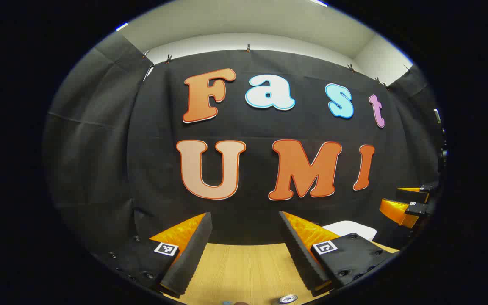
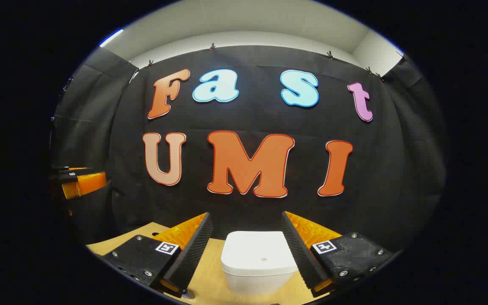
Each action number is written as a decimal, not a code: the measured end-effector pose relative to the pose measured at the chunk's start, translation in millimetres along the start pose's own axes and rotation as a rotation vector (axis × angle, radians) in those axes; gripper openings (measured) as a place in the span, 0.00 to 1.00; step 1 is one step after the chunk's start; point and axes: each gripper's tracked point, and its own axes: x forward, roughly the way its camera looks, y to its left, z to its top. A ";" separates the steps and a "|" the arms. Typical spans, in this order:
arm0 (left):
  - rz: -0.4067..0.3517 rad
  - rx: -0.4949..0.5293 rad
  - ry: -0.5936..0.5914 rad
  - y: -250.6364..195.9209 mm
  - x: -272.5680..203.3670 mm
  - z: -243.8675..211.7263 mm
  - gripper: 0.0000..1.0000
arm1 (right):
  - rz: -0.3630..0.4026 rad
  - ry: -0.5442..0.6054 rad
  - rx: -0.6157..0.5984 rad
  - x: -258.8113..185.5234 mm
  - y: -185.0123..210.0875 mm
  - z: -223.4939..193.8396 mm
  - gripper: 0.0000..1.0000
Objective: Press the lid of the desktop garbage bin to open it, pick up the crumpled paper on the desktop and throw it into the bin, then pick up the pop can on the desktop and drop it into the bin, and finally close the garbage bin lid.
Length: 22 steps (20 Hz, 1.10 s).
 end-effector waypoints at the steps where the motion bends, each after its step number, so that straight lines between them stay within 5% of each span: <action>1: -0.005 -0.003 0.008 -0.8 -0.4 -5.0 1.00 | -0.007 0.006 -0.007 -1.2 -4.6 -1.4 0.96; 15: -0.119 0.078 0.051 -7.2 -36.2 -35.9 1.00 | -0.077 -0.010 -0.054 -22.4 4.6 12.5 0.98; 22: -0.033 0.052 0.094 11.9 -32.0 -55.9 0.99 | -0.052 0.022 -0.091 9.4 -8.8 -3.1 0.86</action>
